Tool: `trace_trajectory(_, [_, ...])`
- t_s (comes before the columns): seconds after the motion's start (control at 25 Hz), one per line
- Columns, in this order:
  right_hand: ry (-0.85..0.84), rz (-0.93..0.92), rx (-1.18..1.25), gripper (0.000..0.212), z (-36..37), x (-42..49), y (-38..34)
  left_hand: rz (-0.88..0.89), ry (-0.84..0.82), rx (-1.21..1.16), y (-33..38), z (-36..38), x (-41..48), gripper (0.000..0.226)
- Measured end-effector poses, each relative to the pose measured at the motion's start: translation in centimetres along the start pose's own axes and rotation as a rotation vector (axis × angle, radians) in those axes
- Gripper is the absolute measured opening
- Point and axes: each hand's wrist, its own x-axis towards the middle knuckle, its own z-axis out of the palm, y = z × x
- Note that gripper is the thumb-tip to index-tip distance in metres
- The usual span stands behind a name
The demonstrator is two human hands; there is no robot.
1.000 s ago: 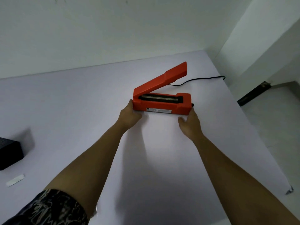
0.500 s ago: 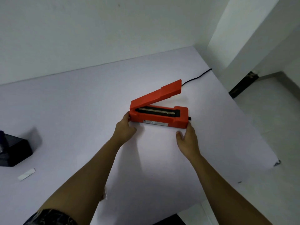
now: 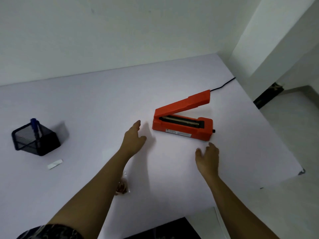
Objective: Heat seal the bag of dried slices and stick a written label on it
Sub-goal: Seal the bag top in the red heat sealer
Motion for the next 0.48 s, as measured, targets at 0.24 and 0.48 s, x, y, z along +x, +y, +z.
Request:
trace_trajectory(0.24, [-0.337,-0.194,0.072,0.04,8.7,-6.6,-4.9,-0.266,0.385,-0.036,-9.1,-5.0,-4.9,0.049])
trace_trajectory(0.48, [-0.682,-0.222,-0.048,0.043,14.8,-8.9,-10.1,-0.429,0.372,-0.078,-12.7,-6.2,-7.5,0.044])
